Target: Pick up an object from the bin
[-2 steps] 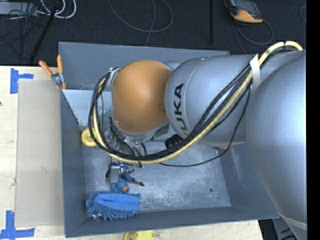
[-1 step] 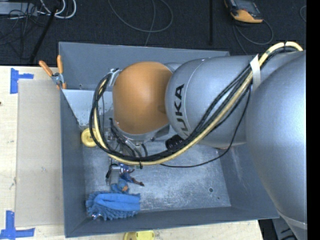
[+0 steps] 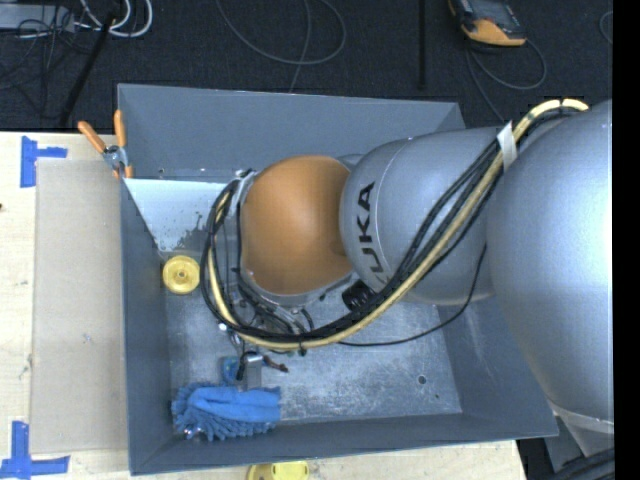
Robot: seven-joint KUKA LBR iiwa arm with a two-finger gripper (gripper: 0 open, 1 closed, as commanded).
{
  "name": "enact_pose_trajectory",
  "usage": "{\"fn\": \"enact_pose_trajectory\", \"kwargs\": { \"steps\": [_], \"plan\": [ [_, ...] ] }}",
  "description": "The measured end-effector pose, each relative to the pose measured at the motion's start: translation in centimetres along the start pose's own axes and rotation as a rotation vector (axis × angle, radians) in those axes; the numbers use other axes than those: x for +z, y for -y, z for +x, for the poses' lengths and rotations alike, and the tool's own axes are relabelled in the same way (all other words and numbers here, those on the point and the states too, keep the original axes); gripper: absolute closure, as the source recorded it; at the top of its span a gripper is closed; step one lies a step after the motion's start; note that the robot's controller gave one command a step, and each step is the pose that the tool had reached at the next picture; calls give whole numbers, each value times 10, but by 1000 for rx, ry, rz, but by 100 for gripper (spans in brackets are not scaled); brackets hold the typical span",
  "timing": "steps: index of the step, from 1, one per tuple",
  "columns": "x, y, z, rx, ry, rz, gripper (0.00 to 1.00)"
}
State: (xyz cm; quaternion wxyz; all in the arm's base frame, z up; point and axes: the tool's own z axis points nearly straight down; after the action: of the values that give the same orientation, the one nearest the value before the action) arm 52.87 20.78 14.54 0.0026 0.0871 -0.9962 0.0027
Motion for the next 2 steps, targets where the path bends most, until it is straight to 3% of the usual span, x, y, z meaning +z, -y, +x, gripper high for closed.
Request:
{"fn": "enact_pose_trajectory", "kwargs": {
  "steps": [1, 2],
  "plan": [
    [13, 15, 10, -105, 5, -8, 0],
    [23, 38, 39, -37, 3, 0, 0]
  ]
}}
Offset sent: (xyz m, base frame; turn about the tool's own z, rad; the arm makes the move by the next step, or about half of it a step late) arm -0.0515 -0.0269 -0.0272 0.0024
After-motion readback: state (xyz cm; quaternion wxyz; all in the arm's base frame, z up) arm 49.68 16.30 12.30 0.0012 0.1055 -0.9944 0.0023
